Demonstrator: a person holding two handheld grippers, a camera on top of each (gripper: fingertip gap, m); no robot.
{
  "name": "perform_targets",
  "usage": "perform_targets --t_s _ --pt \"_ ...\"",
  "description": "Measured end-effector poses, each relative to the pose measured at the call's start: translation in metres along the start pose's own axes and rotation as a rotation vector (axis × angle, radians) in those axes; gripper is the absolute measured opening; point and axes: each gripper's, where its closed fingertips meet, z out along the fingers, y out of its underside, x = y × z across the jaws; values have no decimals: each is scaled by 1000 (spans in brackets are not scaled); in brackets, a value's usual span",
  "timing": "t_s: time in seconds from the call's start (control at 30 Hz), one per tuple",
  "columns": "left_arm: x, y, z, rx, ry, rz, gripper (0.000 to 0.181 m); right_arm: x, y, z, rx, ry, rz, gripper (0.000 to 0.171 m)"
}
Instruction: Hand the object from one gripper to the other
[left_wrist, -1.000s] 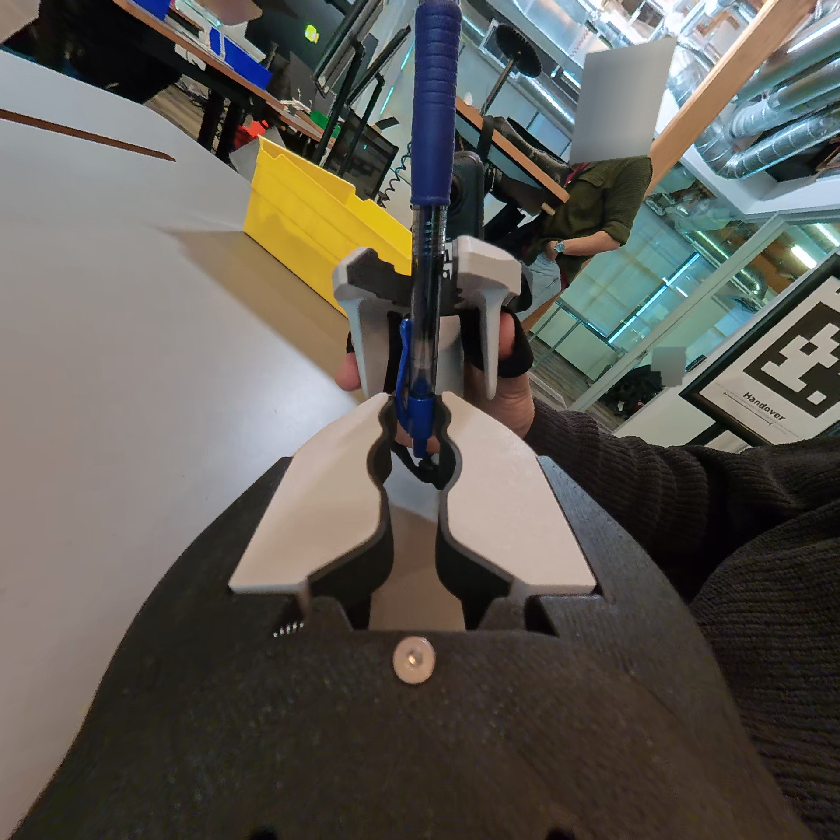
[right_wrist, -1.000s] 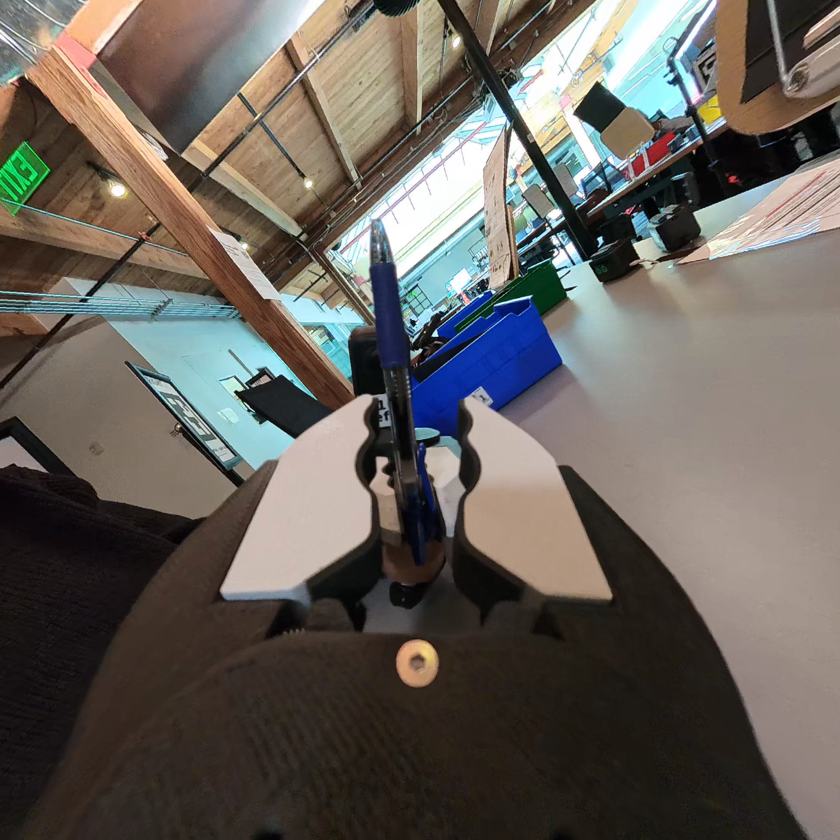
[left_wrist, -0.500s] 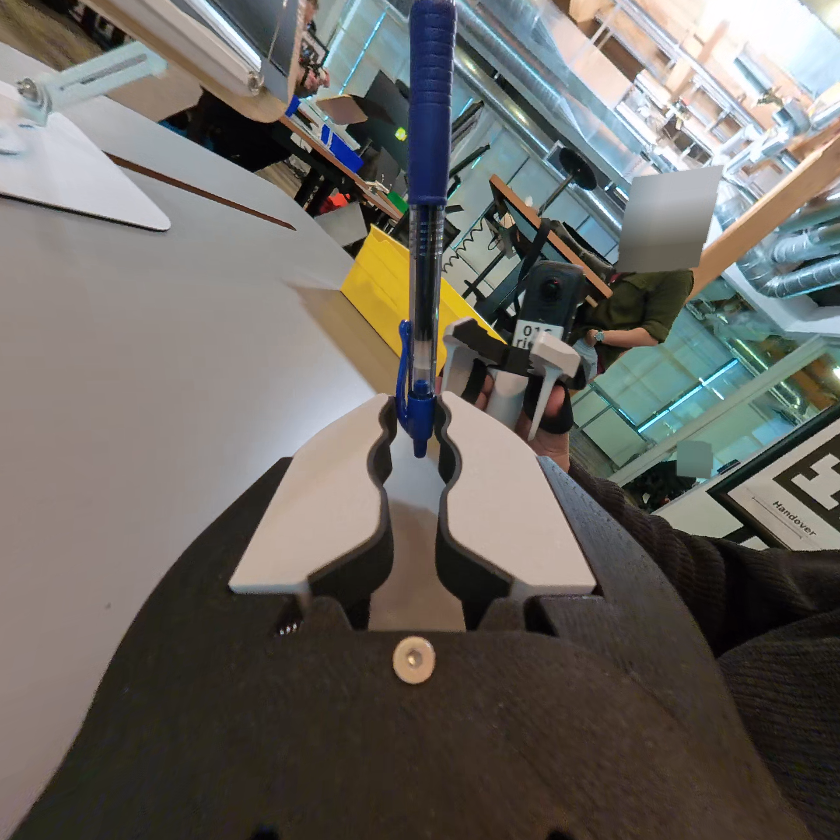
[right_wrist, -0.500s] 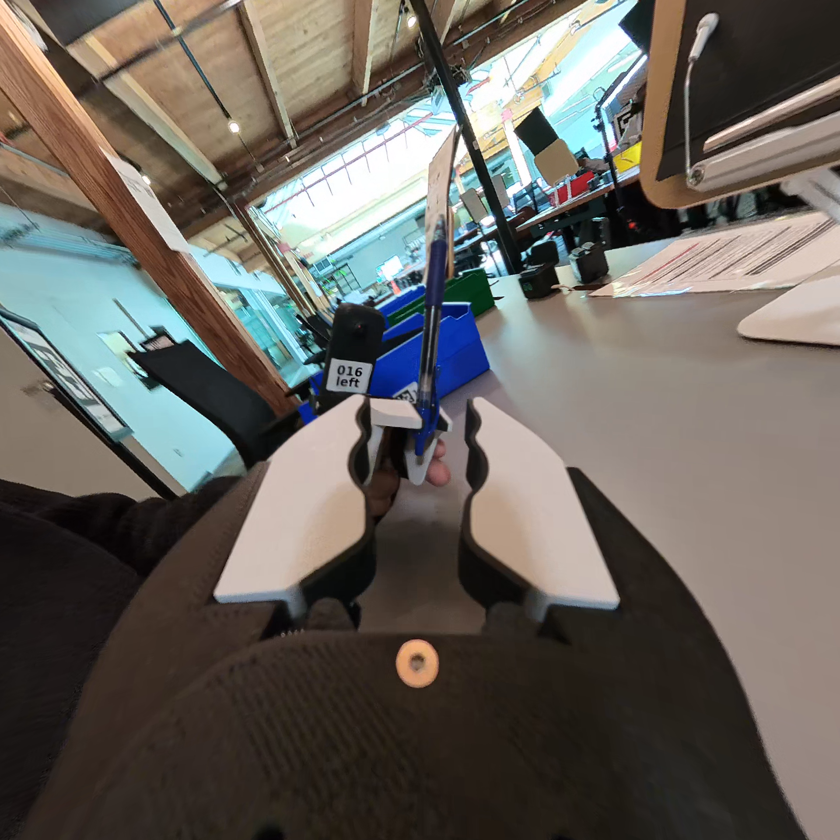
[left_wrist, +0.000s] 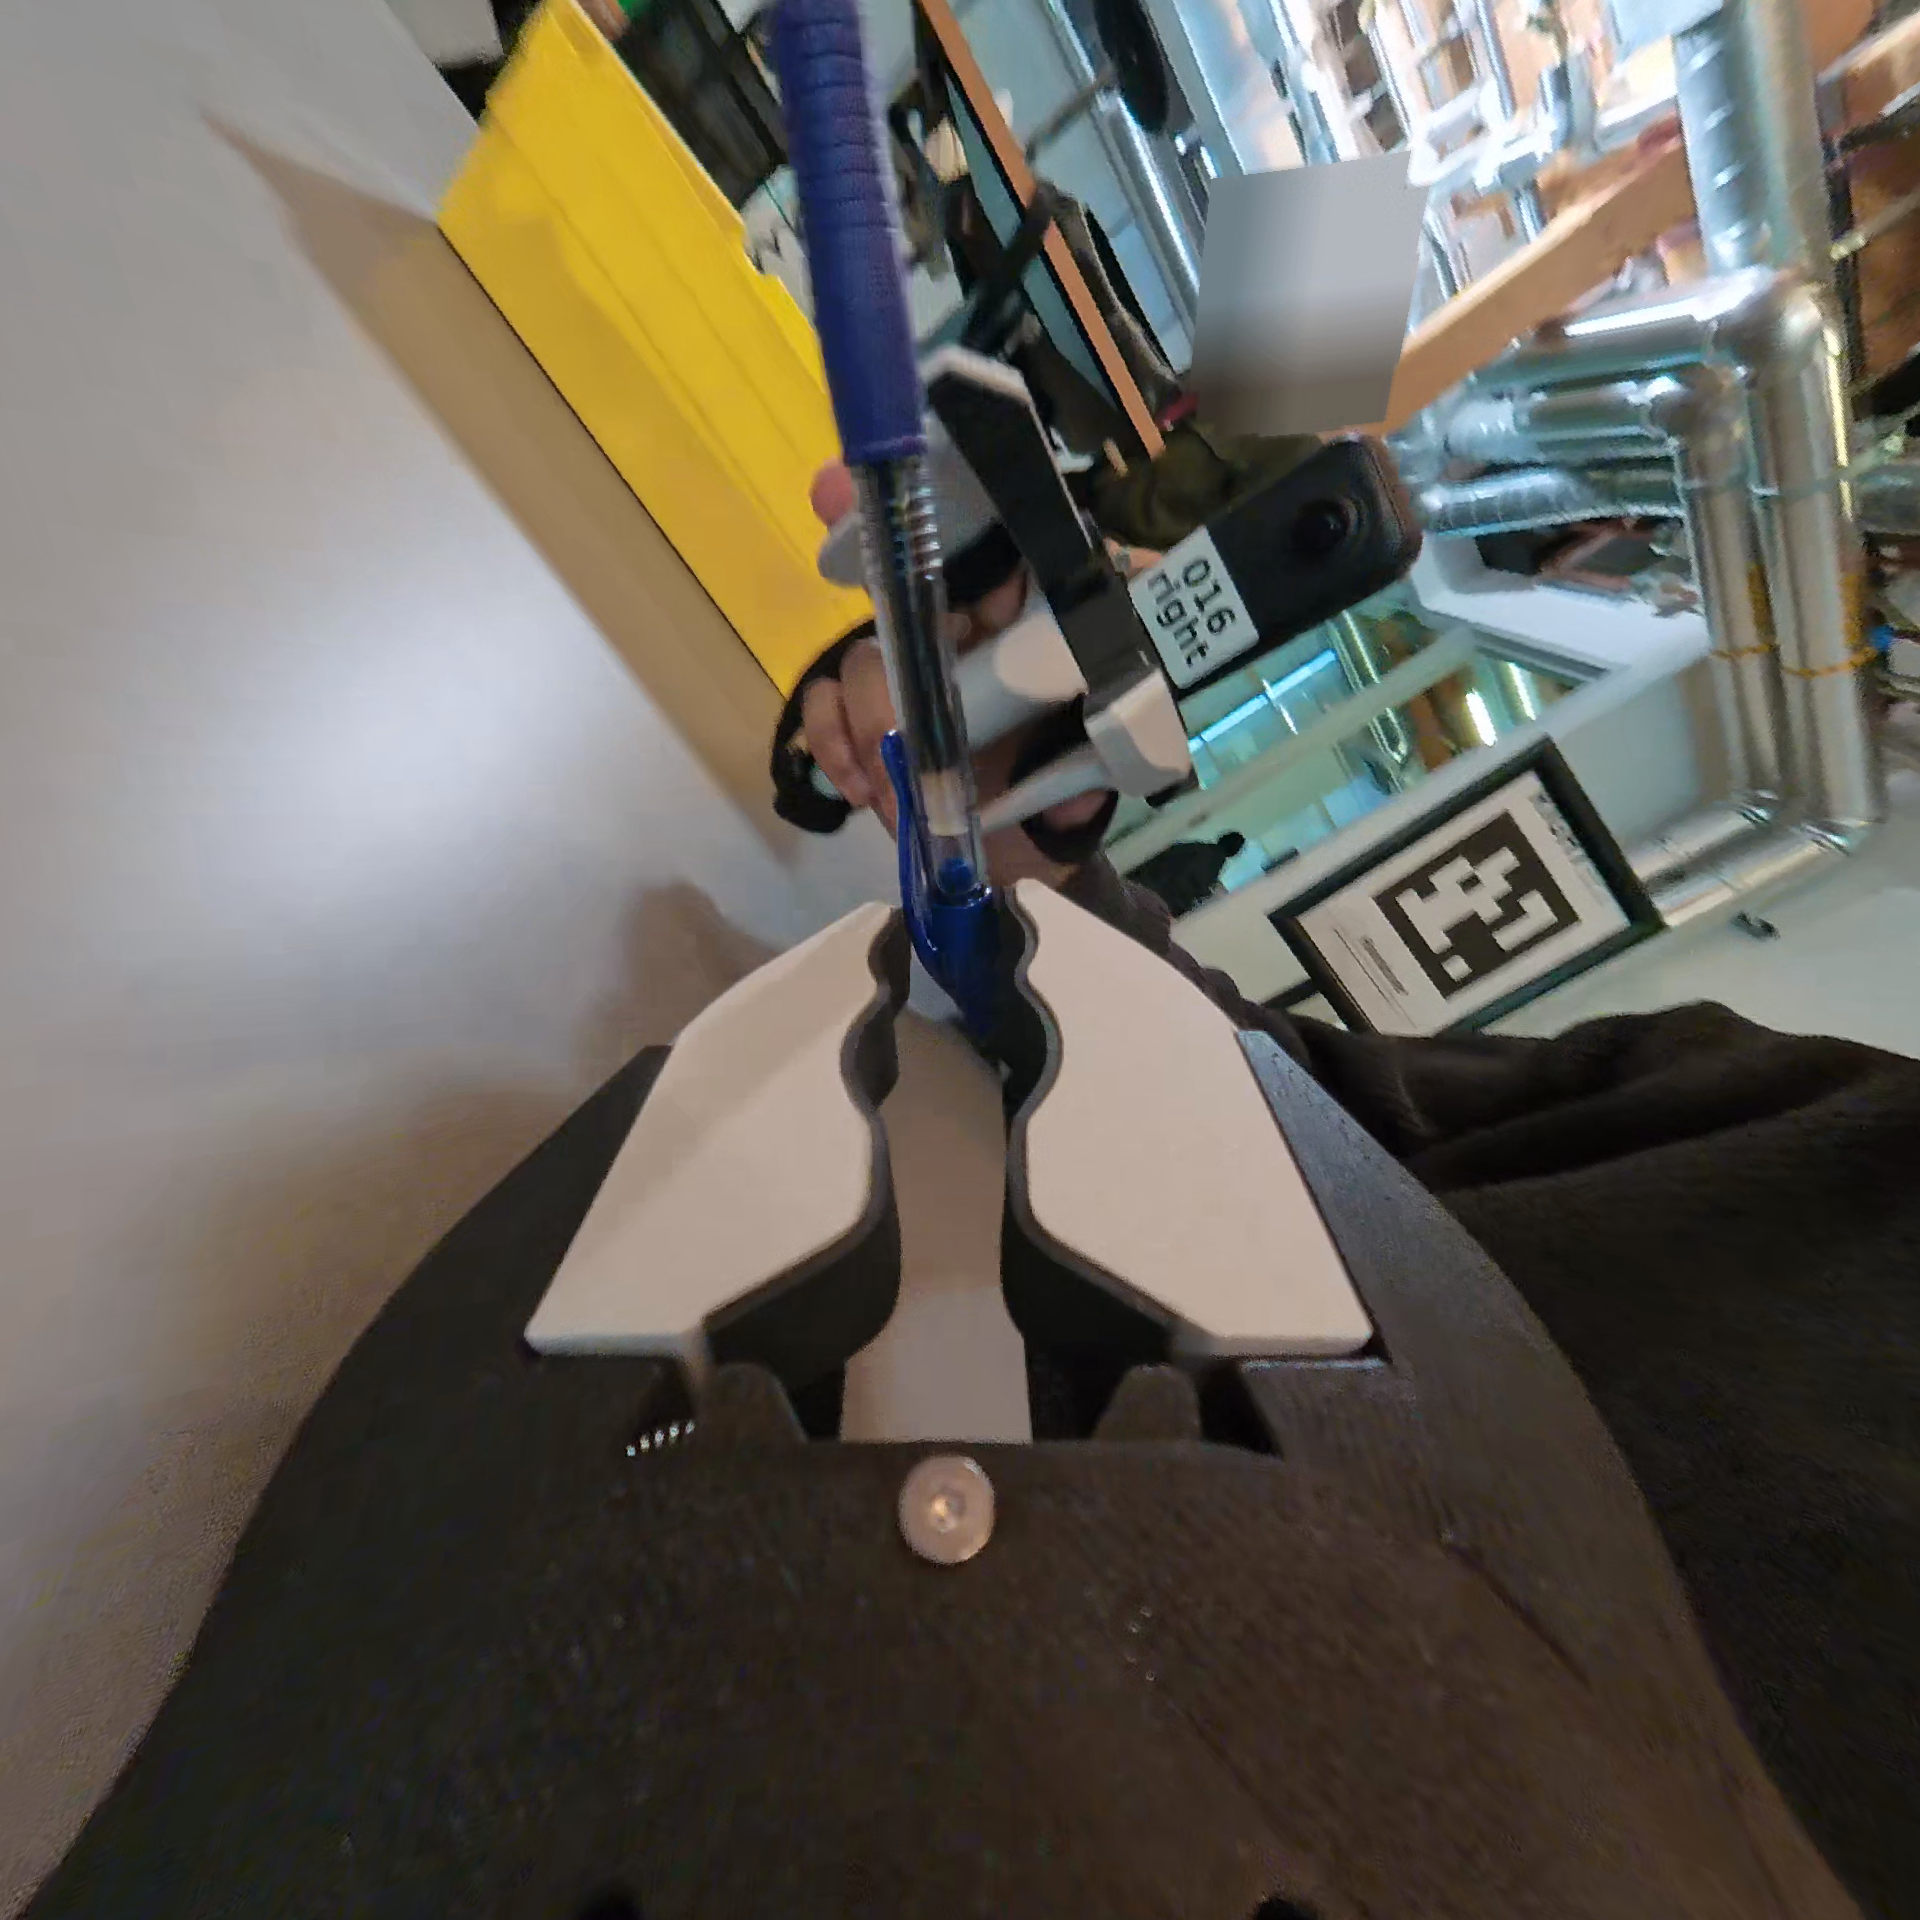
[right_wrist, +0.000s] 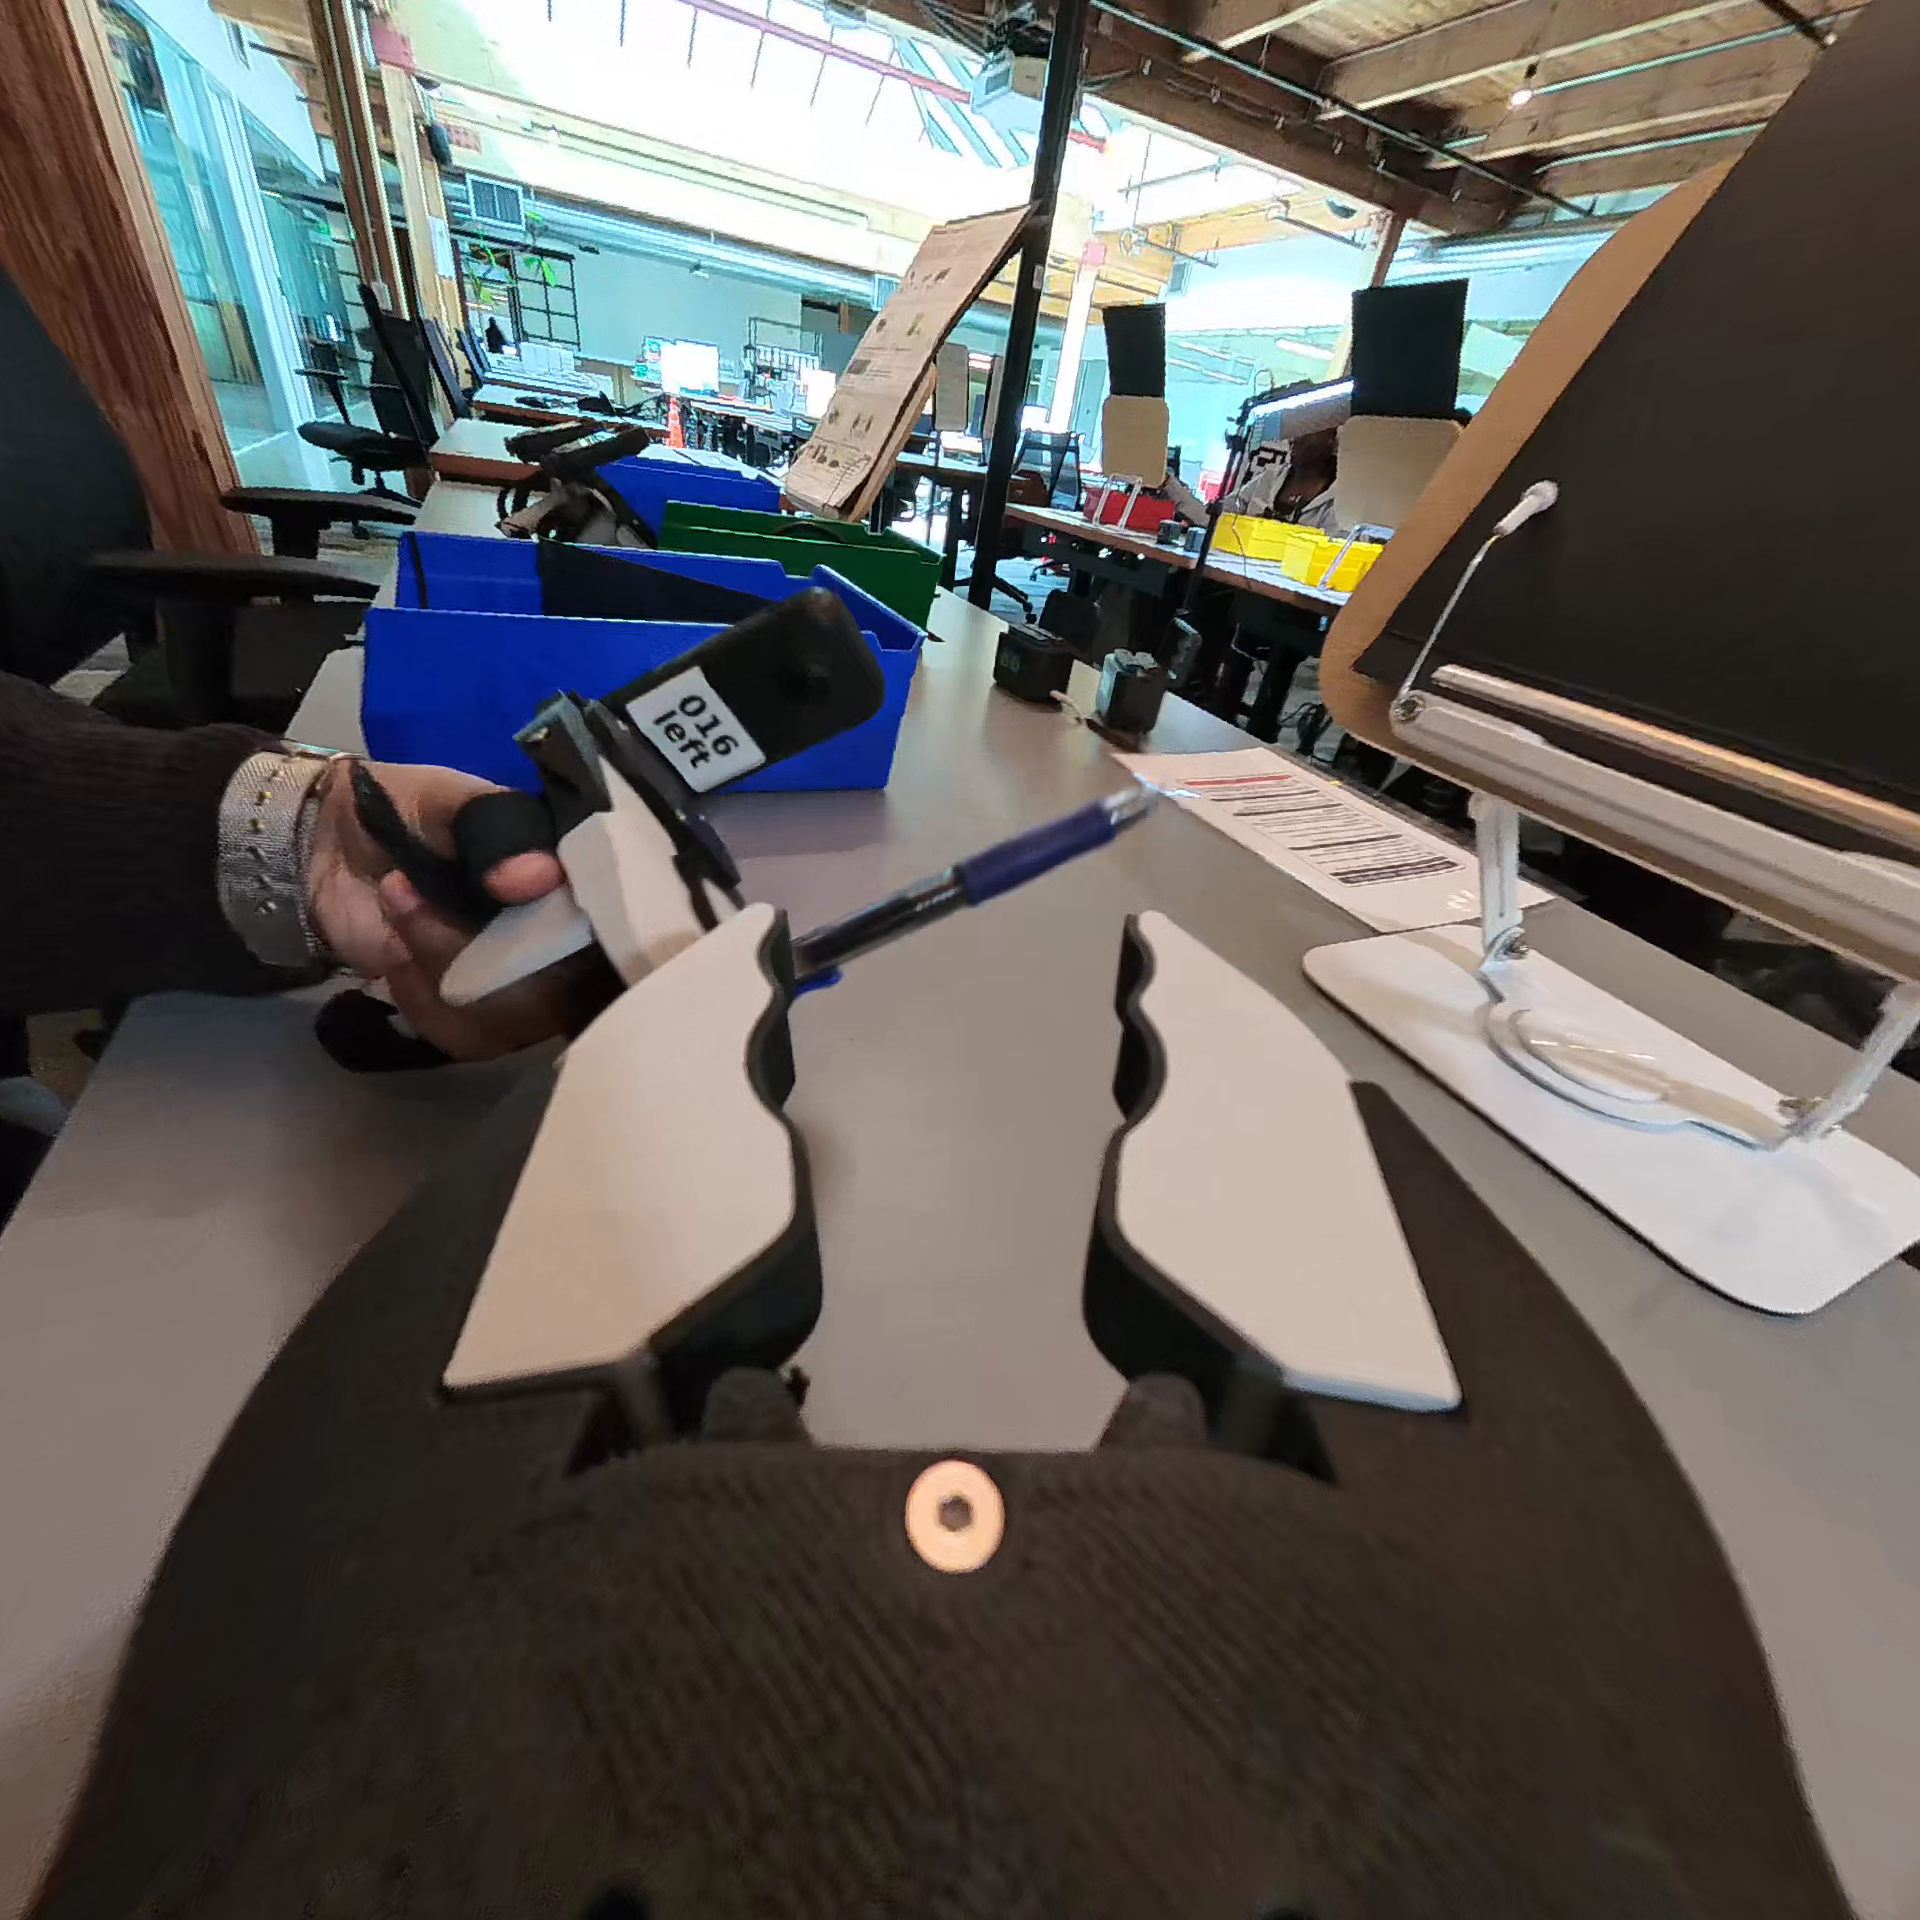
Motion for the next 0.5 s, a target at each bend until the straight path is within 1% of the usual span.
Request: perform_targets --t_s 0.13,0.33,0.5 --pt "6 8 2 -42 70 -74 19 13 2 -10 -29 56 -92 61" --pt "20 11 2 -59 184 -134 18 24 19 -18 -171 130 -320 57" --pt "36 24 12 -119 291 -190 19 23 13 -18 -176 178 -476 52"
